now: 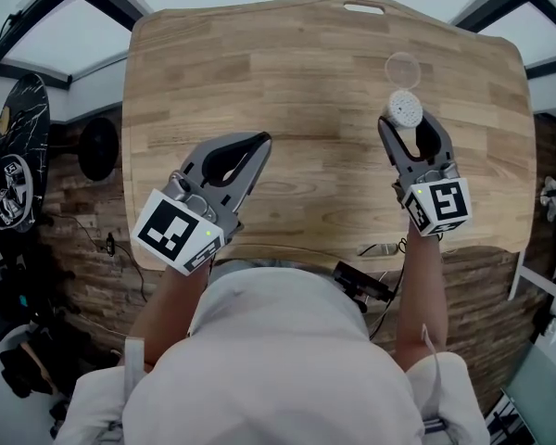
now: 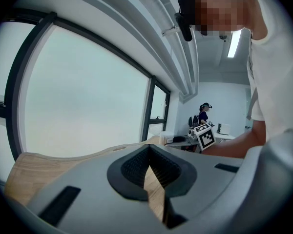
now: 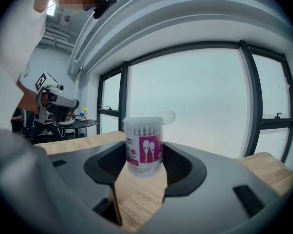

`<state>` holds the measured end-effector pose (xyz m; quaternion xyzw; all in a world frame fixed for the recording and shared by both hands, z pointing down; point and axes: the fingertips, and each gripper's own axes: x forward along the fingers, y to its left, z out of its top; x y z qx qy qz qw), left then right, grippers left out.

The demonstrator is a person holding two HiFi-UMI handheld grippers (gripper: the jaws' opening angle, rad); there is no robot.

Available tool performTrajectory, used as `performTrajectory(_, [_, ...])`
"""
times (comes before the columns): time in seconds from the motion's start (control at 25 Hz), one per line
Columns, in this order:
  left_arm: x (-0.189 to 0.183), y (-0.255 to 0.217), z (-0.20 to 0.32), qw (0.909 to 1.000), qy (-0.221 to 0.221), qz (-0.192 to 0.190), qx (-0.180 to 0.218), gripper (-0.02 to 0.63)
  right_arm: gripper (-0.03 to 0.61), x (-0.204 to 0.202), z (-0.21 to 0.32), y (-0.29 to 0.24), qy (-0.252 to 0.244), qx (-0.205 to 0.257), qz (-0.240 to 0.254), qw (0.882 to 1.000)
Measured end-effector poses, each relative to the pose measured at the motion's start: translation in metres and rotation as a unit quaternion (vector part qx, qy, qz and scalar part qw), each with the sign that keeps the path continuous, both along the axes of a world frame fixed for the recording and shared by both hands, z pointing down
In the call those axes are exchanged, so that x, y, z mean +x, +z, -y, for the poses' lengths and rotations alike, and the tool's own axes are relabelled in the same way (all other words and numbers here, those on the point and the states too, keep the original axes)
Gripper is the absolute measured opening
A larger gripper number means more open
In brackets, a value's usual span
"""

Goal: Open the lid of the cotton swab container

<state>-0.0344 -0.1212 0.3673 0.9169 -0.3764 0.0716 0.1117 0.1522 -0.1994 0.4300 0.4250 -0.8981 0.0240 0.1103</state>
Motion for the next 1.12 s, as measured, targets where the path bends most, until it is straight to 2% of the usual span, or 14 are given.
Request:
performTrajectory(0.64, [-0.018, 0.020, 0.002, 0.9990, -0.040, 0.011, -0.019, 0.012, 0.244, 0.004, 0.040, 0.093, 0.030, -0.076, 0.016, 0.996])
performTrajectory(0.84, [-0.016, 0.019, 0.004, 0.9986, -0.035, 0.039, -0.008, 0.012, 0.244, 0.000, 0.051, 0.111, 0.038, -0.094, 0.029, 0.994])
performTrajectory(1.12, [-0.022, 0.017, 0.012, 0.9982, -0.036, 0.049, 0.001, 0.012, 0.244, -0.002, 0.062, 0.134, 0.045, -0.121, 0.027, 0.991])
